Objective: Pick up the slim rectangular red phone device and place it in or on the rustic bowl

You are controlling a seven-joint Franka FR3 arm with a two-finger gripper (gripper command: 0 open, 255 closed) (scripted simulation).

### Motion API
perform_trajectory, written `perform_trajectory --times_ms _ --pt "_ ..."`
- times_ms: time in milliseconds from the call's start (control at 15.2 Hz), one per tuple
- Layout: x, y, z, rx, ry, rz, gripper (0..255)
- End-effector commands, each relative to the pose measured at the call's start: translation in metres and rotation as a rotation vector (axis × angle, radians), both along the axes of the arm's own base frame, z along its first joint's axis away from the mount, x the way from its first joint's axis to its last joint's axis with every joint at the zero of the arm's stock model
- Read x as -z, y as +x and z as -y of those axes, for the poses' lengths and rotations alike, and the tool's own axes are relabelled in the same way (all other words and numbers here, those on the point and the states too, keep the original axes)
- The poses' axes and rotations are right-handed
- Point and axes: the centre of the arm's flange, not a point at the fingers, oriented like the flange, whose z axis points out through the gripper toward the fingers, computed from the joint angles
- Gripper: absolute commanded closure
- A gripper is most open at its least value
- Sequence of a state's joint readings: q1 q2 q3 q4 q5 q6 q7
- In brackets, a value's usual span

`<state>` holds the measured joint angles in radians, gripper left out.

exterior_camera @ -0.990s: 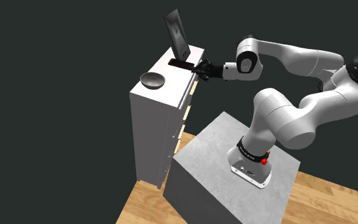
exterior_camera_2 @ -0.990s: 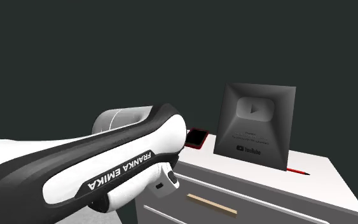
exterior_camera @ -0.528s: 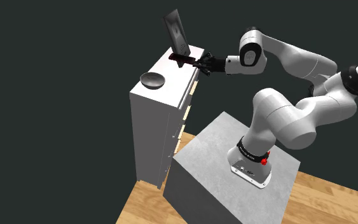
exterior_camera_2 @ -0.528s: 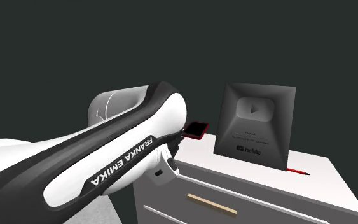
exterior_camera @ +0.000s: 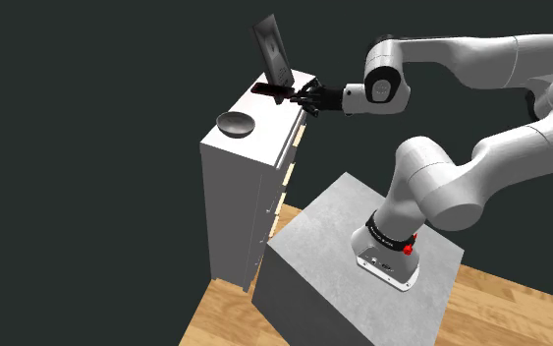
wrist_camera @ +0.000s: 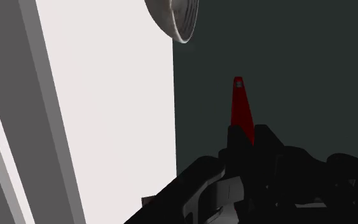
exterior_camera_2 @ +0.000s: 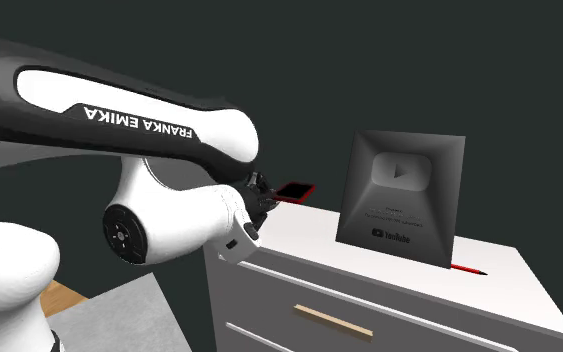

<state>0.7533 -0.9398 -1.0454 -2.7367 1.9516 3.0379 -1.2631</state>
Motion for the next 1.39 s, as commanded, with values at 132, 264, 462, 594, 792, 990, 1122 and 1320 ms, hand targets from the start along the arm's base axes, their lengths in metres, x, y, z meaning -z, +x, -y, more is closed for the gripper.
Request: perform_trajectory --times_ms 132,264,462,594,792,990,1122,1320 --pt "0.001 0.005 -0.056 0.001 0.016 -0.001 255" --pt "0.0 0.006 -0.082 0.001 0.016 -0.001 255" --pt "-0.001 0.008 -0.121 0.001 0.016 -0.001 255" --pt "-0.001 0.009 -0.148 0.001 0.016 -0.001 255" --pt "0.009 0.01 -0.166 0.001 0.016 -0.001 255" --pt "0.025 0.01 -0.166 0.001 0.016 -0.001 255" --pt "0.035 0.01 -0.166 0.001 0.016 -0.001 255" --pt "0.051 0.01 -0.166 0.001 0.016 -0.001 255"
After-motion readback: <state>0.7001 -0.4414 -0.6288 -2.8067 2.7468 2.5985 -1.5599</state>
